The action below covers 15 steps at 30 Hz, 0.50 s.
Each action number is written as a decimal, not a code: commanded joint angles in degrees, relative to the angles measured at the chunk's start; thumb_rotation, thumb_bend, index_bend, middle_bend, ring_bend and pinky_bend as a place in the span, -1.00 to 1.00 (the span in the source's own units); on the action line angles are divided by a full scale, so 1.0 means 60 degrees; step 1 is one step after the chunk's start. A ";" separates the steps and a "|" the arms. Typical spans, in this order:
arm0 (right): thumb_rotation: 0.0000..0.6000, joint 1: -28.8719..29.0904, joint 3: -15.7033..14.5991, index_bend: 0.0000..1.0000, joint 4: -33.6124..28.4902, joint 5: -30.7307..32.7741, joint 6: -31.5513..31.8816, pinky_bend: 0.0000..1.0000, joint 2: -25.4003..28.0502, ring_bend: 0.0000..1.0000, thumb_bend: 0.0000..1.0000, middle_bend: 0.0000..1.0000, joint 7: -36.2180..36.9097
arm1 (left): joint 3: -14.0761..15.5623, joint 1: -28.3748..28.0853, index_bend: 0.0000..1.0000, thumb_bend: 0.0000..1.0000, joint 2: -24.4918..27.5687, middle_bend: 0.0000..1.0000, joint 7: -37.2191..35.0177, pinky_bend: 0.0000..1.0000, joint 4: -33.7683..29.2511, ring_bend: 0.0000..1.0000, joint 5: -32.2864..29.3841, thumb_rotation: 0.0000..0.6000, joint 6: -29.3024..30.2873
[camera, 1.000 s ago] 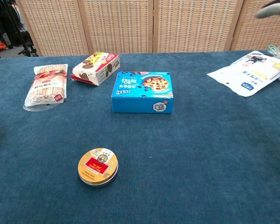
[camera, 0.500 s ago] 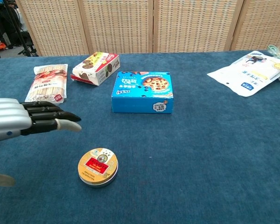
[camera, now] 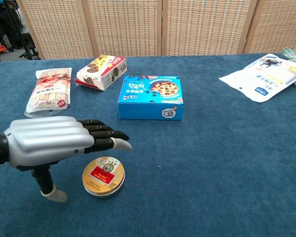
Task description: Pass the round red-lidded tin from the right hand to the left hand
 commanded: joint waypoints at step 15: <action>1.00 -0.0103 0.0156 -1.00 0.0102 -0.0192 -0.0078 -1.00 0.0010 -1.00 -1.00 -1.00 0.0341 | 0.0130 -0.0760 -0.34 -0.61 -0.1008 -0.42 0.1277 -0.12 0.0429 -0.49 -0.1622 1.00 0.0405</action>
